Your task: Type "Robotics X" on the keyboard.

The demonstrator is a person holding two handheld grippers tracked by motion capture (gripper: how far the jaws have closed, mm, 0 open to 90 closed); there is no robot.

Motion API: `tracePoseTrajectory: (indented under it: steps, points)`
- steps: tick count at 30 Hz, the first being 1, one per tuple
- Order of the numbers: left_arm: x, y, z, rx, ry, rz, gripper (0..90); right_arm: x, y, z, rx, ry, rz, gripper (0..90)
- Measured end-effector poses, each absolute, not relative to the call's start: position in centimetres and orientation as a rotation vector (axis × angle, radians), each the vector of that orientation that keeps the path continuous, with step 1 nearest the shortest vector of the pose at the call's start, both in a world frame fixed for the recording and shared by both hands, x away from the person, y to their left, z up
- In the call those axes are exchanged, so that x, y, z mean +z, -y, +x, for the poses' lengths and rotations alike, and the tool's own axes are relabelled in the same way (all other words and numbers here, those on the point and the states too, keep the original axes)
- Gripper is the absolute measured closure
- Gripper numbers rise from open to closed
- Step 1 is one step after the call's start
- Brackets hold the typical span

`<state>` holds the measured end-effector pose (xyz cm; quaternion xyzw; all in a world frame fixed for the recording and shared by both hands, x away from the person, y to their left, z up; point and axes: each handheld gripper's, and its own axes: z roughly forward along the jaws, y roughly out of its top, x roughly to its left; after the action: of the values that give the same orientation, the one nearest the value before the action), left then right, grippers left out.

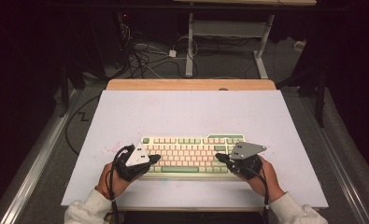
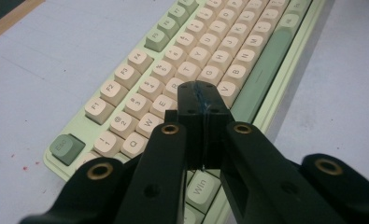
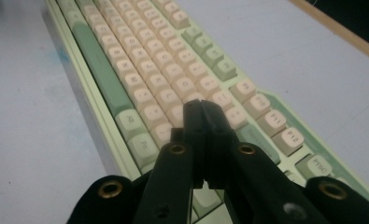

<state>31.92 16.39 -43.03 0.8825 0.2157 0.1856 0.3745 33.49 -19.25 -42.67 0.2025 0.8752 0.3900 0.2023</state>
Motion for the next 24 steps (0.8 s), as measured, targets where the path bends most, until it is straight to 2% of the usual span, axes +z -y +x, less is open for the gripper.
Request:
tracePoseTrajectory:
  steps: [24]
  points:
    - [-43.4,-16.2,31.9,0.464,-0.547,2.278,87.4,-45.0,19.4,34.3,0.985,-2.512,0.593,90.0]
